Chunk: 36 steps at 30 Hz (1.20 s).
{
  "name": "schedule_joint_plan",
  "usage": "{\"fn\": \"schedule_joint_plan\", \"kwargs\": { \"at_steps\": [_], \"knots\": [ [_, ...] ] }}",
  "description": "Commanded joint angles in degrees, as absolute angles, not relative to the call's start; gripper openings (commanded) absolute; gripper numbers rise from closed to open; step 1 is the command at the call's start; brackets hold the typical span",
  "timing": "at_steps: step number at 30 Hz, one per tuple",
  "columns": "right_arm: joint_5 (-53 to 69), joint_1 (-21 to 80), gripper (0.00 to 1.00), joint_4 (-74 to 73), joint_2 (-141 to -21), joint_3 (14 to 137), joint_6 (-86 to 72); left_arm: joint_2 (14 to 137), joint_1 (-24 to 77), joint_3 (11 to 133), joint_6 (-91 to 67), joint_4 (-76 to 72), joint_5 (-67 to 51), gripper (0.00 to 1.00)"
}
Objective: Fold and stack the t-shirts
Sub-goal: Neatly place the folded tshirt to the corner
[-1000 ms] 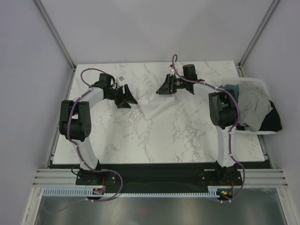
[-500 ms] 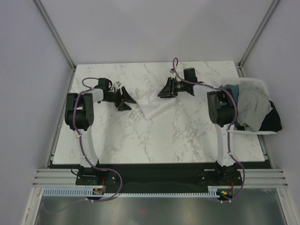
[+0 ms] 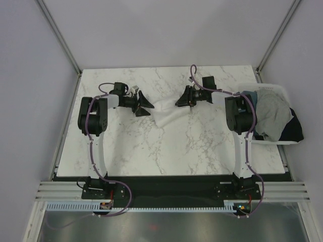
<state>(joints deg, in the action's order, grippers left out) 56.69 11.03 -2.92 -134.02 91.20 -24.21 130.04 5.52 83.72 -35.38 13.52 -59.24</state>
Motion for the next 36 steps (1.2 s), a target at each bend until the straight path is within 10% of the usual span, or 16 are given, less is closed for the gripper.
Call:
{"fn": "schedule_joint_plan", "kwargs": {
  "at_steps": [1, 10, 20, 36],
  "knots": [
    [56.07, 11.25, 0.49, -3.34, -134.65, 90.09, -22.41, 132.01, 7.29, 85.17, -36.13, 12.92, -58.36, 0.68],
    [55.90, 11.16, 0.50, -3.25, -133.42, 87.37, -21.71, 135.00, 9.93, 91.49, -32.88, 15.55, -56.95, 0.57],
    [56.16, 11.16, 0.49, -3.07, -130.61, 84.99, -21.09, 132.90, 10.37, 95.71, -25.94, 21.17, -54.85, 0.02],
    [47.81, 7.91, 0.56, -6.85, -102.66, 78.93, -5.98, 128.32, 5.89, 113.20, 11.67, 54.31, -25.33, 0.02]
  ]
}}
